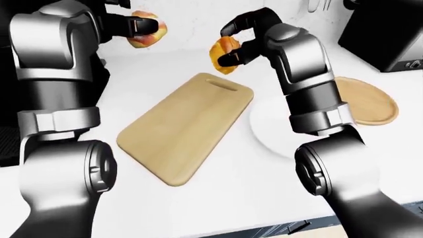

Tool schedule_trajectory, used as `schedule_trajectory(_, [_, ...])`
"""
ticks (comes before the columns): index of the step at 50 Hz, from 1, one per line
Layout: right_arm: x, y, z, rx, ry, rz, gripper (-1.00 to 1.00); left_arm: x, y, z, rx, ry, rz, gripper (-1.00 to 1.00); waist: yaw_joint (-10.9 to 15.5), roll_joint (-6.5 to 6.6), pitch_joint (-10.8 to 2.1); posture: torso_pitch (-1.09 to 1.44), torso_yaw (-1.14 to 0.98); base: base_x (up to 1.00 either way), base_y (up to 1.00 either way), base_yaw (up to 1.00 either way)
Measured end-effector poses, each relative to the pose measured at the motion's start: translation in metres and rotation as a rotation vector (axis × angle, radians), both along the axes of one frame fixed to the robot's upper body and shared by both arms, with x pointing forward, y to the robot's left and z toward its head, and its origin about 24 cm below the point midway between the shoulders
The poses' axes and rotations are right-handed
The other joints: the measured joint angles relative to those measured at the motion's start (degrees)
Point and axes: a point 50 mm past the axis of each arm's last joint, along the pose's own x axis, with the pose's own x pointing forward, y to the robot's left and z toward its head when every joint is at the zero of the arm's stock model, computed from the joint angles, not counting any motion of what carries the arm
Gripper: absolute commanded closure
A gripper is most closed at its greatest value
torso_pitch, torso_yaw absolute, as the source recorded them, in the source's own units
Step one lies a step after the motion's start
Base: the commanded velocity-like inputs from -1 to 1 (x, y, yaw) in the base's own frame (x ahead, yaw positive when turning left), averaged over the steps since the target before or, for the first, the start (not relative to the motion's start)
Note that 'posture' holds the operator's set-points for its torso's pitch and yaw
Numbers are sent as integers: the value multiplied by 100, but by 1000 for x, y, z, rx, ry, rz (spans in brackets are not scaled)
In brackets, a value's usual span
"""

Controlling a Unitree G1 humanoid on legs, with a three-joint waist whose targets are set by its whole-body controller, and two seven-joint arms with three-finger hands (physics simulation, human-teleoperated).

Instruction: Place all breads on the cutting board.

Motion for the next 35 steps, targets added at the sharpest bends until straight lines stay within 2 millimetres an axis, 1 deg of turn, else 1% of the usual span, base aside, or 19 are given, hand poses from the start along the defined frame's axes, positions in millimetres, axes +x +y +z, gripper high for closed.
schedule_trajectory(7, [1, 10, -10, -71, 8, 36, 100, -2, 1, 1, -4, -5, -1, 100, -35, 26, 7, 0, 0, 0, 0, 0])
schedule_trajectory(16, [-11, 31, -8, -183, -17, 139, 100, -2, 1, 0, -6, -6, -2, 100, -54, 3, 11, 0, 0, 0, 0, 0])
schedule_trajectory(21, [-14, 35, -15, -260, -13, 172, 100, -2, 1, 0, -9, -5, 2, 100, -47, 6, 25, 0, 0, 0, 0, 0])
schedule_trajectory(28, [-9, 38, -31, -371, 11, 191, 100, -3, 2, 2, -8, -14, -1, 100, -55, 56, 16, 0, 0, 0, 0, 0])
schedule_trajectory(35, [-3, 42, -41, -444, 24, 211, 100, -1, -1, 1, -6, -4, -5, 100, -74, 92, 18, 0, 0, 0, 0, 0])
